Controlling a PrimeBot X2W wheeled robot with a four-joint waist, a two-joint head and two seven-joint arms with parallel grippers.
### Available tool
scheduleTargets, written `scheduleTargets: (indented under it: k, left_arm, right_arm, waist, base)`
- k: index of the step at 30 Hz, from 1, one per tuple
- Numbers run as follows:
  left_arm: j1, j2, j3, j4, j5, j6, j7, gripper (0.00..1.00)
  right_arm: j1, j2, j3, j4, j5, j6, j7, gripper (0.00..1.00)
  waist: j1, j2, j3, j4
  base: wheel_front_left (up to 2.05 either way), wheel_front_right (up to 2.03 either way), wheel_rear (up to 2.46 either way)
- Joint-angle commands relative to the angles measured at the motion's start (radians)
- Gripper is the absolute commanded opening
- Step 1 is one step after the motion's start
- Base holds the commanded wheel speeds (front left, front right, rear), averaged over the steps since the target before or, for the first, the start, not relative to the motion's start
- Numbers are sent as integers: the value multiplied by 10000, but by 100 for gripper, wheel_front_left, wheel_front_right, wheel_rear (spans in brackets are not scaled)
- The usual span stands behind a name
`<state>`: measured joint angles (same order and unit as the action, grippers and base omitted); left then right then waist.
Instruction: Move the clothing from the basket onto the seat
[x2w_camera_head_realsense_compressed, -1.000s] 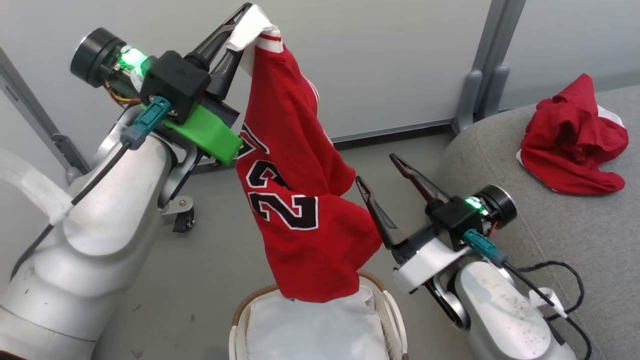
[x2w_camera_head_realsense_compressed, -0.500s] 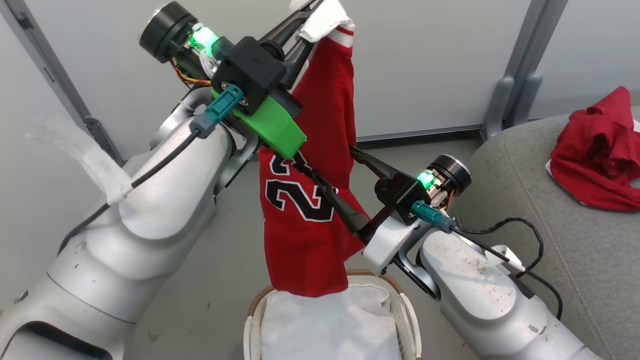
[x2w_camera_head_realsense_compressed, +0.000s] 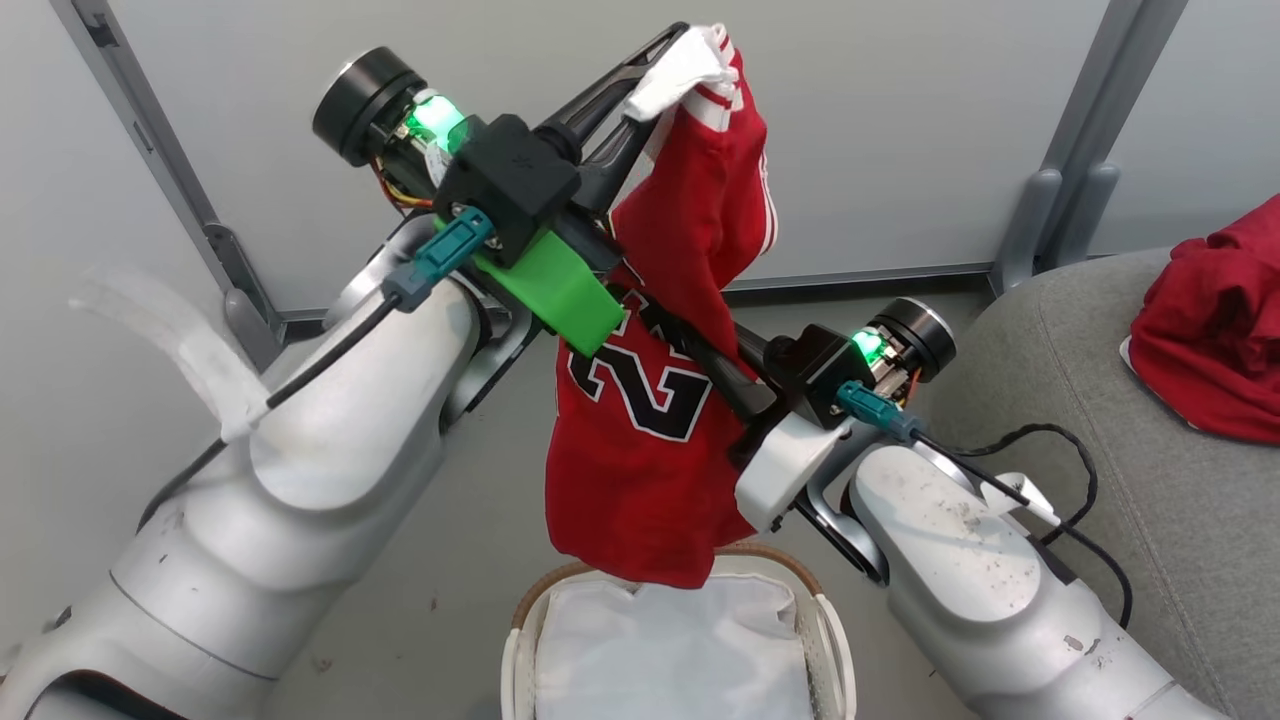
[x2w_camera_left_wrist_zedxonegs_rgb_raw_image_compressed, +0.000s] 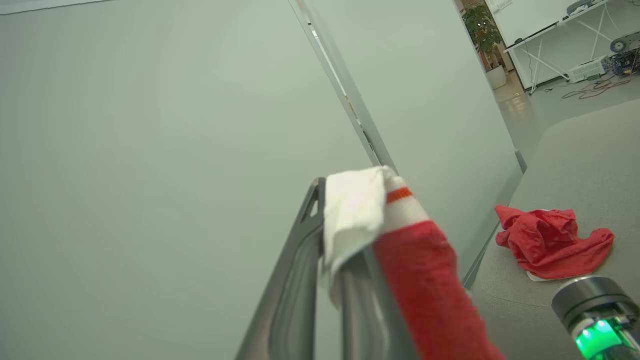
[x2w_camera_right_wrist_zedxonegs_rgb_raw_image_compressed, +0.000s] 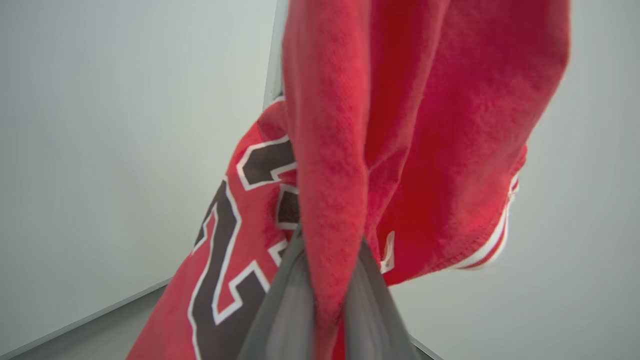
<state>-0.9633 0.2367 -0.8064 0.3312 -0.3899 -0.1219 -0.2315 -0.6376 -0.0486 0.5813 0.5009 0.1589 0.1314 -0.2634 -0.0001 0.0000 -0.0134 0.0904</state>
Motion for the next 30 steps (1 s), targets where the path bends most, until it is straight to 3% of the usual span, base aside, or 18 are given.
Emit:
scheduleTargets:
  k: [1,3,5,7,8,9,19,30]
  left_arm:
    - [316,75,97,17,-221,94,-57,0]
    - [567,132,148,68,-329,123,-92,0]
    - [881,167,205,136,-507,202,-134,29]
    - [1243,166,310,196,-738,294,-161,42]
    - [1411,144,379,226,-831,343,-179,80]
    - [1633,105,459,262,-939,385,-225,100]
    - [3742,-408,895,517,-1074,642,-344,100]
    - [6046,-1194,1791,389,-131,351,-340,100]
  right_arm:
    - [-1,-35,-118,-94,-30,-14,-20,0]
    - [123,-35,-321,-181,-79,-14,-19,0]
    - [250,-34,-537,-295,-85,-14,-19,0]
    - [366,-34,-790,-424,-121,-14,-19,0]
    - [411,-35,-902,-478,-145,-14,-19,0]
    - [470,-35,-1050,-550,-170,-14,-19,0]
    - [831,-34,-2408,-965,-502,-14,-19,0]
    - [1376,-34,-3204,-1262,-802,-14,-19,0]
  waist:
    - [1,0,3,-38]
    - [1,0,6,-81]
    - [1,0,4,-127]
    - [1,0,5,-177]
    - [1,0,5,-196]
    - [1,0,8,-219]
    - [1,0,41,-425]
    - [1,0,100,-568]
  base:
    - [0,0,0]
    - [0,0,0]
    - [0,0,0]
    - [0,0,0]
    - [0,0,0]
    - [0,0,0]
    - [0,0,0]
    - [0,0,0]
